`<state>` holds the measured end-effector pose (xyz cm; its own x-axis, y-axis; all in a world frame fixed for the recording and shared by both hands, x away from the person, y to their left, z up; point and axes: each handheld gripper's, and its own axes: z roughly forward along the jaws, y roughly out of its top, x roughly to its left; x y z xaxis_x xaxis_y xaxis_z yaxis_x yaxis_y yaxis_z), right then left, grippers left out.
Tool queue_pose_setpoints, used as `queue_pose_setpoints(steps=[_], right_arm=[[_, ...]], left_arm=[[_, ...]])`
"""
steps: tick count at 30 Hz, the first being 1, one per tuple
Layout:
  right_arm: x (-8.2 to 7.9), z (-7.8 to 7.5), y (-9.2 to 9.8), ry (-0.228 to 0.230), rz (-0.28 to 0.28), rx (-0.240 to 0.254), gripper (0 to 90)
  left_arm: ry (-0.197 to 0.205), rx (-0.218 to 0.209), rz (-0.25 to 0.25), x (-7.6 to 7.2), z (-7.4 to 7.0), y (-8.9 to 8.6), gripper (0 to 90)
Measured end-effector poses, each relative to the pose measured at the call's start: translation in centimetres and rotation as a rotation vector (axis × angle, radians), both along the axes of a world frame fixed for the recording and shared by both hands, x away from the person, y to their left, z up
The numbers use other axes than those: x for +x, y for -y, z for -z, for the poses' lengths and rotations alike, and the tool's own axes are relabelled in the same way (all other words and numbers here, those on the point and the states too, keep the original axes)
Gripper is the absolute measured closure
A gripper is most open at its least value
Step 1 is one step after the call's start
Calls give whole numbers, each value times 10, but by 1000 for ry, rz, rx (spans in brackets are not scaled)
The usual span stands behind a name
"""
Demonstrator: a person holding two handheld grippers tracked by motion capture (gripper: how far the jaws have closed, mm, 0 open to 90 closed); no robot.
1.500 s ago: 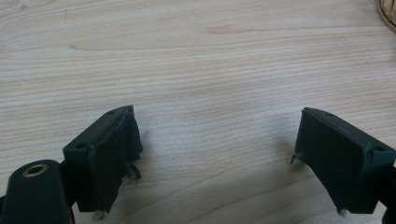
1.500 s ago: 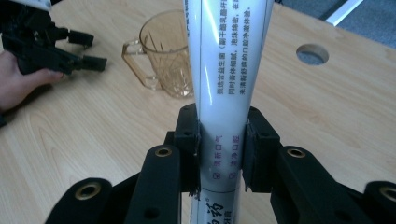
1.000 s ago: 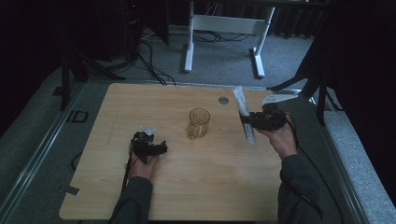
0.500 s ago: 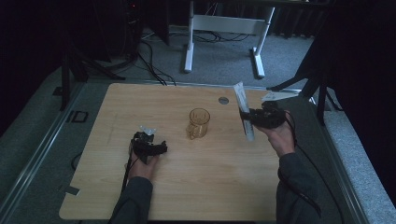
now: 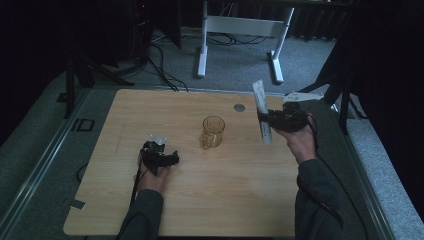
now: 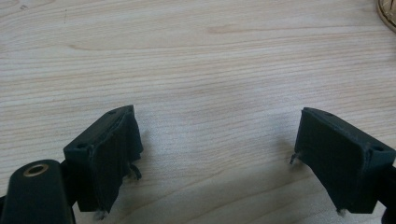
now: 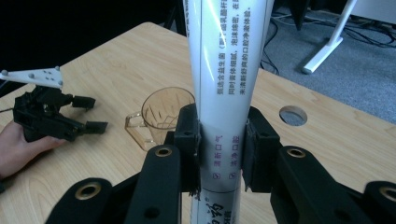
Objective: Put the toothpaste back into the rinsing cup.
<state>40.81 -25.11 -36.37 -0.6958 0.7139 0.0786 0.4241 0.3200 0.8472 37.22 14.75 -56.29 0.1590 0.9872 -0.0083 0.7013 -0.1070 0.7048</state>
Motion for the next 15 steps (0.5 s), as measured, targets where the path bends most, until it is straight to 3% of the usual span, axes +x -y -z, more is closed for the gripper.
queue_pose_setpoints(steps=[15], right_arm=[[4,-2,0,18,12,70,715]], left_arm=[[0,0,0,0,0,0,130]])
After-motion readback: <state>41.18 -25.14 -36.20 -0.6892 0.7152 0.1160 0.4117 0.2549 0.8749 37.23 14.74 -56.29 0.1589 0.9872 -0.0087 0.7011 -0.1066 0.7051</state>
